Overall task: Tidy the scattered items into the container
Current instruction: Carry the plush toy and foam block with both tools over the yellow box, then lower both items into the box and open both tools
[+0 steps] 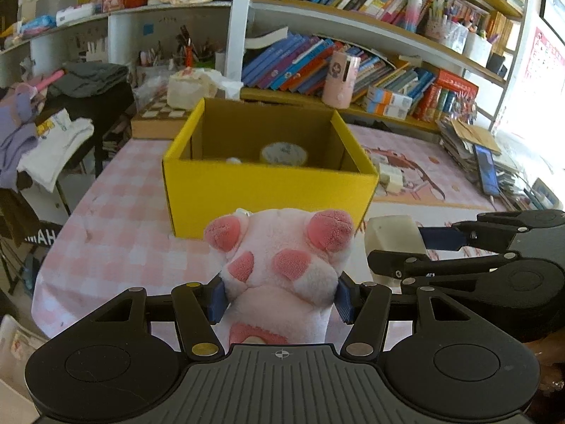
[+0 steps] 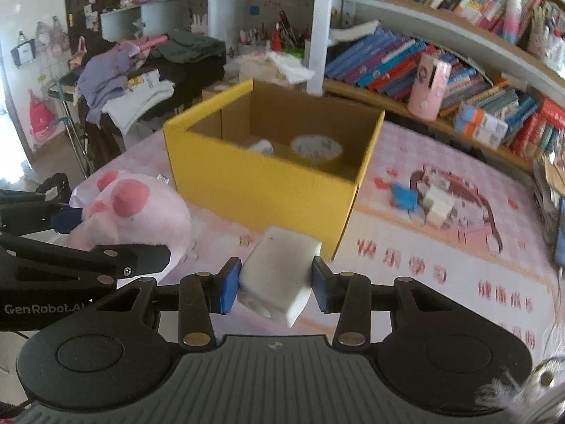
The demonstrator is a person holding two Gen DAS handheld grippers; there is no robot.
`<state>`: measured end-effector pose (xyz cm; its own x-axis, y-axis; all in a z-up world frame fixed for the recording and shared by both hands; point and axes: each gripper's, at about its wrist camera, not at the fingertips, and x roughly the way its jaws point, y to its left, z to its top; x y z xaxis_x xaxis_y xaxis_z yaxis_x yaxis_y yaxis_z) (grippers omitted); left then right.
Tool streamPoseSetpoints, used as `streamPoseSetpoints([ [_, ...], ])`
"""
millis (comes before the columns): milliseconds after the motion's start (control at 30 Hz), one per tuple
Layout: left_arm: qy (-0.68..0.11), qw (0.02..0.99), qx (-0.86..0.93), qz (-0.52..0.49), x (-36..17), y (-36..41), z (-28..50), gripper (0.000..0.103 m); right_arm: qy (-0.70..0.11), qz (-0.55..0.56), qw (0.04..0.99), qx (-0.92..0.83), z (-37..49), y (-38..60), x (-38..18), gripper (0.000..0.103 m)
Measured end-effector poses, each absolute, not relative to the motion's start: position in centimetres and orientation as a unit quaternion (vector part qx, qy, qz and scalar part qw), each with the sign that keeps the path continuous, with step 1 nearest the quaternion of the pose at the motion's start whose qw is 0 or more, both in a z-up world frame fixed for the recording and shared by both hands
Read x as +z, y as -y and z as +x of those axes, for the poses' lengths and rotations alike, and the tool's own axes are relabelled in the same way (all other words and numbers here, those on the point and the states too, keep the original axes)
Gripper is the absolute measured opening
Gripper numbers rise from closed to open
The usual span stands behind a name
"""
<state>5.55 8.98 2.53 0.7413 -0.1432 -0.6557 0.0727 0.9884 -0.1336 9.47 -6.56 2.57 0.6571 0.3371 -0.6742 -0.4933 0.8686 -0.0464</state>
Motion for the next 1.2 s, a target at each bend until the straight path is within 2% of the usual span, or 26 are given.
streamPoseSetpoints([
  [667,-0.294,0.955,-0.042,-0.012,8.4,-7.9,16.1,0.057,-0.281,-0.071,0.917,0.274,21.3,7.9,8.1,0.040],
  [967,-0.309,0.950,-0.034,0.005,8.1,-7.9,20.5,0.057,-0.300,-0.080,0.905,0.290,26.4,7.2,7.7,0.040],
  [1200,-0.346,0.937,-0.026,0.036,5.8,-8.0,24.3,0.057,-0.340,-0.109,0.885,0.301,29.9,5.9,5.1,0.040],
])
